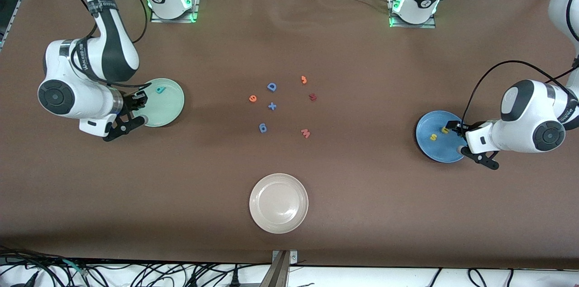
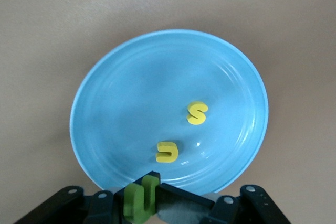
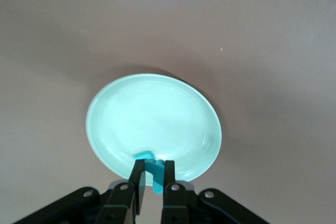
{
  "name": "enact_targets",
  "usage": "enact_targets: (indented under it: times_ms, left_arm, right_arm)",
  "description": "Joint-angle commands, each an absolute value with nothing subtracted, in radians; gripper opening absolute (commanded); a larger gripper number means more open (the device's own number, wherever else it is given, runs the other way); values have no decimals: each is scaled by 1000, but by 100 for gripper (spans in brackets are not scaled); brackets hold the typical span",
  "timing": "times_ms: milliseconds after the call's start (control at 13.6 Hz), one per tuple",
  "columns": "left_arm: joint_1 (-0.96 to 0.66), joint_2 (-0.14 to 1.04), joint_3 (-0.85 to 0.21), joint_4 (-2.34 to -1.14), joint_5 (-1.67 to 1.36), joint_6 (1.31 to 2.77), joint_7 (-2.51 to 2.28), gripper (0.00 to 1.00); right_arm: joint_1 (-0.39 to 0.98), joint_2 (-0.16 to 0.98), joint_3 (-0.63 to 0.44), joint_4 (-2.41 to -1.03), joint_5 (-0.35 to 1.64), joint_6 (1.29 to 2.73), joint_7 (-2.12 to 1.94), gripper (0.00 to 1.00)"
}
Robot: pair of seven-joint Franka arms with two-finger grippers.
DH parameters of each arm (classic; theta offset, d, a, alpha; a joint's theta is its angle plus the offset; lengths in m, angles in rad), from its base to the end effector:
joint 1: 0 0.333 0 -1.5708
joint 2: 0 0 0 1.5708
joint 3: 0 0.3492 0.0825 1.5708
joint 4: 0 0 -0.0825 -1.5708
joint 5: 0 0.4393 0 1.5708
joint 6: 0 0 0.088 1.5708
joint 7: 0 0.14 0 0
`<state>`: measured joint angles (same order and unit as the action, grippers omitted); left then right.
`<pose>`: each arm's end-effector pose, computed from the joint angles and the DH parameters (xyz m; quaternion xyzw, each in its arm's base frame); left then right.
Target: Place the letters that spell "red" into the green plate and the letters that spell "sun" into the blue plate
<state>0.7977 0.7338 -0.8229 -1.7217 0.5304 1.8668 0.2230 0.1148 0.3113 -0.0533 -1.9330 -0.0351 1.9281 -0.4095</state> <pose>0.6733 0.0728 0.2035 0.9630 -0.2191 -0.1507 0.0438 0.6195 0.0352 0.2706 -0.9580 -0.2387 0.1589 0.0041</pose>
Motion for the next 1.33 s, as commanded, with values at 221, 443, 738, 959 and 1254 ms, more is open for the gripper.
enact_targets:
  times_ms: [221,443,738,959,1254]
  left_arm:
    - [827,608,-879,-1764,534,1858,227,100]
    - [840,533,-907,-1724,419,1783,241,100]
    - [839,515,-908,-1625,313,1686,261,100]
    - [836,509,-911,-1550,259,1620,250,100]
    - [831,502,-959,-1457,268,1485,247,100]
  right_arm:
    - [120,287,-97,-2273,-9,2317,-443,0]
    - [118,298,-123,-2327,-9,2359,-443,0]
    - [114,318,-124,-2347,-9,2405,-443,10]
    - [114,316,-123,-2344,-9,2404,-442,50]
    - [115,262,-115,-2313,-11,2324,-431,65]
